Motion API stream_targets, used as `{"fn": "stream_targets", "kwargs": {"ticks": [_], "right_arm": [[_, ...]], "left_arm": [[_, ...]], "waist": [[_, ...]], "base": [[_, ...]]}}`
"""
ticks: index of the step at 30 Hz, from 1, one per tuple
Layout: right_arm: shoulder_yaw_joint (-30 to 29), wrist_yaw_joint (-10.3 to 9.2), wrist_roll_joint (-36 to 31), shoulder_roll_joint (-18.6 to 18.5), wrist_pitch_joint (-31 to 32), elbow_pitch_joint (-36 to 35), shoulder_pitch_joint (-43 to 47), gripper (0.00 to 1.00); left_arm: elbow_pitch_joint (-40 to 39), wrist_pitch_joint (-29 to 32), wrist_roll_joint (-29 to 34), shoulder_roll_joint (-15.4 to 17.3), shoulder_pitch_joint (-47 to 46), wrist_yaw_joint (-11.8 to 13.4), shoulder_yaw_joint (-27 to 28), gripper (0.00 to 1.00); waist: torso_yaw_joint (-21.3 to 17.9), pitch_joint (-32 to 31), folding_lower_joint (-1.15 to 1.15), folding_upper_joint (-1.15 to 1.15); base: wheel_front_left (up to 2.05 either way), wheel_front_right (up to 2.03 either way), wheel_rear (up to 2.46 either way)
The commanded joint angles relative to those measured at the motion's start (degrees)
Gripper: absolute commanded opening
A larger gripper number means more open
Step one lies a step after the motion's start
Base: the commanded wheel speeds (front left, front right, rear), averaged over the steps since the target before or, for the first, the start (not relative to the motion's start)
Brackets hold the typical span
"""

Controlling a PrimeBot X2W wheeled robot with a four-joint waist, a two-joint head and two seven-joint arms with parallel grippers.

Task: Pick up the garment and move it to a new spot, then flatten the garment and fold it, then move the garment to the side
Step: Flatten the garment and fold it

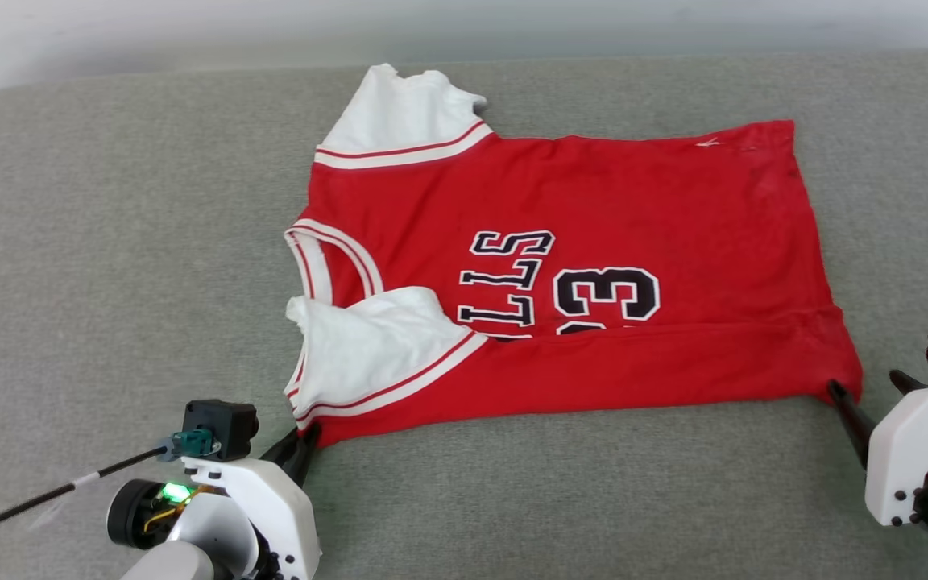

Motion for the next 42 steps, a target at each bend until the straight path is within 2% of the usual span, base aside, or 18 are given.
{"fn": "stream_targets", "kwargs": {"ticks": [1, 10, 19, 20, 21, 22, 23, 33, 42], "right_arm": [[-0.4, -0.02, -0.3, -0.2, 0.3, 0.9, -1.0, 1.0], [-2.0, -0.02, -2.5, -0.5, 0.8, 10.9, -4.7, 1.0], [3.6, 0.33, 0.4, 1.0, 2.1, 18.4, -3.8, 1.0], [4.1, 0.33, 0.7, 1.0, 2.2, 18.8, -3.6, 0.8], [4.4, 0.33, 1.0, 1.0, 2.1, 19.3, -3.4, 0.39], [4.7, 0.33, 1.2, 0.8, 2.0, 19.6, -3.3, 0.08], [4.7, 0.33, 1.3, 0.4, 1.8, 19.9, -3.2, 0.0], [2.9, -0.04, 2.3, -2.6, -0.4, 19.2, -2.7, 0.0], [0.8, -0.06, 5.2, -4.4, 1.9, 11.6, 4.3, 0.0]], "left_arm": [[-1.0, -0.5, 0.4, 0.4, 0.3, 0.5, 0.2, 0.0], [-10.3, -0.6, 2.7, 2.0, -0.2, 1.9, -0.1, 0.0], [-12.0, -0.4, 3.6, 2.5, -0.2, 1.7, -1.1, 0.0], [-11.7, -0.3, 3.5, 2.5, -0.2, 1.6, -1.2, 0.0], [-11.2, -0.1, 3.7, 2.7, -0.3, 1.5, -1.4, 0.0], [-10.8, 0.0, 3.8, 2.8, -0.2, 1.3, -1.7, 0.0], [-10.4, 0.1, 3.9, 3.0, -0.1, 1.1, -1.9, 0.0], [-7.4, 0.4, 1.9, 4.5, 3.6, 0.0, -2.5, 0.0], [-8.2, 1.1, 0.4, 7.9, 11.0, 1.2, -3.3, 0.0]], "waist": [[0.9, -0.1, 0.0, 0.0], [4.1, 2.0, 0.0, 0.0], [5.5, 3.3, 0.0, 0.0], [5.5, 3.3, 0.0, 0.0], [5.4, 3.2, 0.0, 0.0], [5.3, 3.0, 0.0, 0.0], [5.1, 2.7, 0.0, 0.0], [2.7, -2.3, 0.0, 0.0], [1.5, -6.5, 0.0, 0.0]], "base": [[0.0, 0.0, 0.0], [0.0, 0.0, 0.0], [0.0, 0.0, 0.0], [0.0, 0.0, 0.0], [0.0, 0.0, 0.0], [0.0, 0.0, 0.0], [0.0, 0.0, 0.0], [0.0, 0.0, 0.0], [0.0, 0.0, 0.0]]}}
